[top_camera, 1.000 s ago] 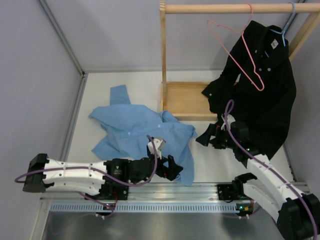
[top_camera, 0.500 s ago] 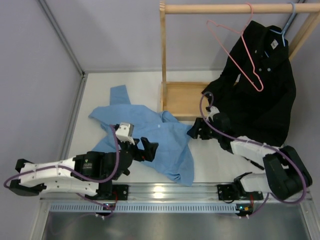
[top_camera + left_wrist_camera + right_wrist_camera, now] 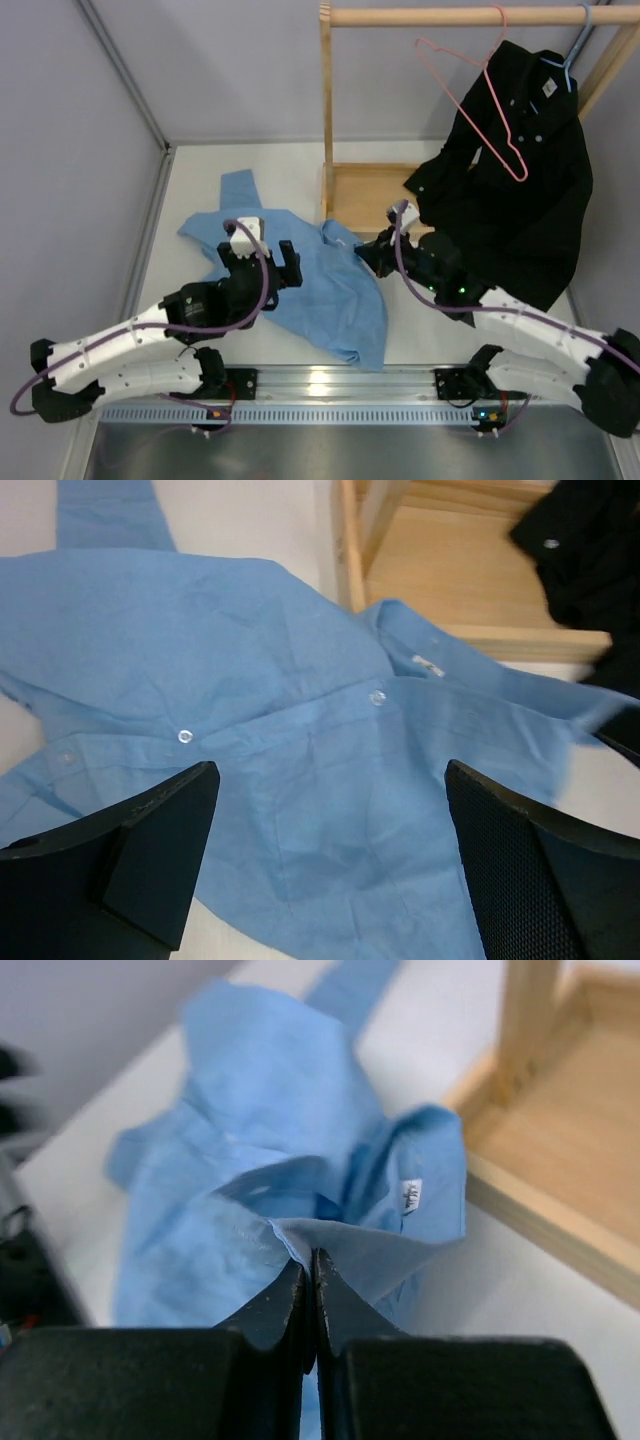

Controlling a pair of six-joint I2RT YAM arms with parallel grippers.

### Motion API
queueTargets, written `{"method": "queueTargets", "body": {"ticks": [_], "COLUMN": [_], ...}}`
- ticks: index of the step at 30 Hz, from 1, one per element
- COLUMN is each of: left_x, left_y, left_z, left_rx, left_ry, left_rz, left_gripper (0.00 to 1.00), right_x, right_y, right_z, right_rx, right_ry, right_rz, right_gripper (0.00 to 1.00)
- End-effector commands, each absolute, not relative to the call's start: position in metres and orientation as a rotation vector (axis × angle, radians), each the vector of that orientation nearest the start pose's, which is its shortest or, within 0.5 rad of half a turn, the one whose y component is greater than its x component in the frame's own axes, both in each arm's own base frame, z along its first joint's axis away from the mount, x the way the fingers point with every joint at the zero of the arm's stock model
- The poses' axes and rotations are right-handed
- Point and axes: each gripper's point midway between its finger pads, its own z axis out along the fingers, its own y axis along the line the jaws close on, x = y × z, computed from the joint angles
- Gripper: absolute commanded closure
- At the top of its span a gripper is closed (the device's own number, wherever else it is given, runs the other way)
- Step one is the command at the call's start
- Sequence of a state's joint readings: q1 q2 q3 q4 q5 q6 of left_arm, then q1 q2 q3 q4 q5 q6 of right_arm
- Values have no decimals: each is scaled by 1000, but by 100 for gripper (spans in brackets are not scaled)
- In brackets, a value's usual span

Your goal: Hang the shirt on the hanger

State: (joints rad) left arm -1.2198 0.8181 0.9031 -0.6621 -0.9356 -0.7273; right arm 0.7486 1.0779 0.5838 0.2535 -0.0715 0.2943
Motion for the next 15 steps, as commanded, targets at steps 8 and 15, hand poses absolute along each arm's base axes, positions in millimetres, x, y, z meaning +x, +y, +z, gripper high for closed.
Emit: {"method": "queueTargets", "body": {"ticks": [8,15], "left_x": [261,253], "left_y": [-186,-179], "left_z": [309,286], "left_rx": [-119,-116], "left_ry": [1872,1906], "left_rz": [-361,-364], "left_gripper": [2,2], "right_x": [83,29], "right_y": [321,321], "right_z": [172,87], "right_rx": [-789,-694], "right_ry": [1880,2115], "right_rz": [1092,895], "right_gripper": [100,84]}}
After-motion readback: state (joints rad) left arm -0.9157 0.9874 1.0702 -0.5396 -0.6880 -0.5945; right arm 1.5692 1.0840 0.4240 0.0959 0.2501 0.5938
